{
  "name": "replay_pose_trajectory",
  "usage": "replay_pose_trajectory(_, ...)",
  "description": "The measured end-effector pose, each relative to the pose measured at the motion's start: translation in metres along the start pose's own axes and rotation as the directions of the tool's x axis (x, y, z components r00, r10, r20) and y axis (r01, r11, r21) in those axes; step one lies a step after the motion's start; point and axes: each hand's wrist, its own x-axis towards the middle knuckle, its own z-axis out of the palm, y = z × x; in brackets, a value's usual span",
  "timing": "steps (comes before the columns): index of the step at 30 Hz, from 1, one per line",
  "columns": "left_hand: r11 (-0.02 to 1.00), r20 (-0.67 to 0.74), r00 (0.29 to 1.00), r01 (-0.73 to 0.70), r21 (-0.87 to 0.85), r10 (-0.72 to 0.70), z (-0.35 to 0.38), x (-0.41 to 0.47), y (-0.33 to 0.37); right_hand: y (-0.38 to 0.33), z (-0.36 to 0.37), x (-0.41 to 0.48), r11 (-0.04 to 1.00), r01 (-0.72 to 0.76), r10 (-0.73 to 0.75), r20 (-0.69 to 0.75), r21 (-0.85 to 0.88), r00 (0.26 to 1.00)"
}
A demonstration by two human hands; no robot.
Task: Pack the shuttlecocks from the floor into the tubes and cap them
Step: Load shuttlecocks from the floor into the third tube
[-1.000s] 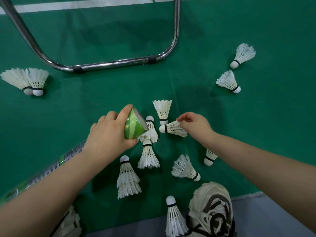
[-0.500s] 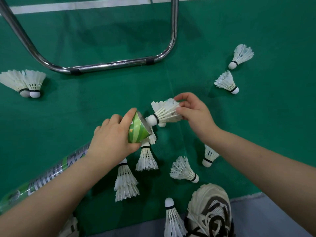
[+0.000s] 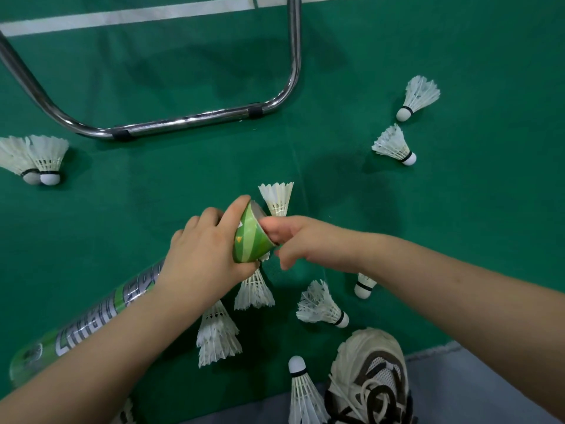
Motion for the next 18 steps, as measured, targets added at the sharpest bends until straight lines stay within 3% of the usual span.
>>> replay_pose_trajectory(4, 1.000, -0.029, 0.999, -0.023, 0.011, 0.023, 0.000, -0.009, 0.000, -0.007, 0.004, 0.006, 0.979, -0.077, 0.098, 0.106, -0.189, 0.989)
replay_pose_trajectory(10, 0.994, -0.027, 0.996, -0.086, 0.064, 0.088, 0.010, -0.016, -0.007, -0.015, 0.013, 0.018, 0.952, -0.202, 0.250, 0.204, -0.231, 0.947)
replay_pose_trajectory(12, 0.996, -0.035, 0.998, -0.056, 0.073, 0.059, 0.010, -0.013, -0.011, -0.012, 0.020, 0.028, 0.962, -0.164, 0.192, 0.111, -0.218, 0.975)
replay_pose_trajectory(15, 0.999, -0.028, 1.000, 0.012, 0.043, -0.011, 0.006, -0.004, -0.020, -0.016, 0.004, 0.034, 0.983, -0.111, 0.084, -0.173, -0.149, 0.981)
replay_pose_trajectory(18, 0.997, -0.023, 0.998, 0.052, 0.062, -0.051, 0.002, -0.002, -0.033, -0.014, -0.035, 0.033, 0.960, -0.131, -0.023, -0.534, -0.248, 0.845)
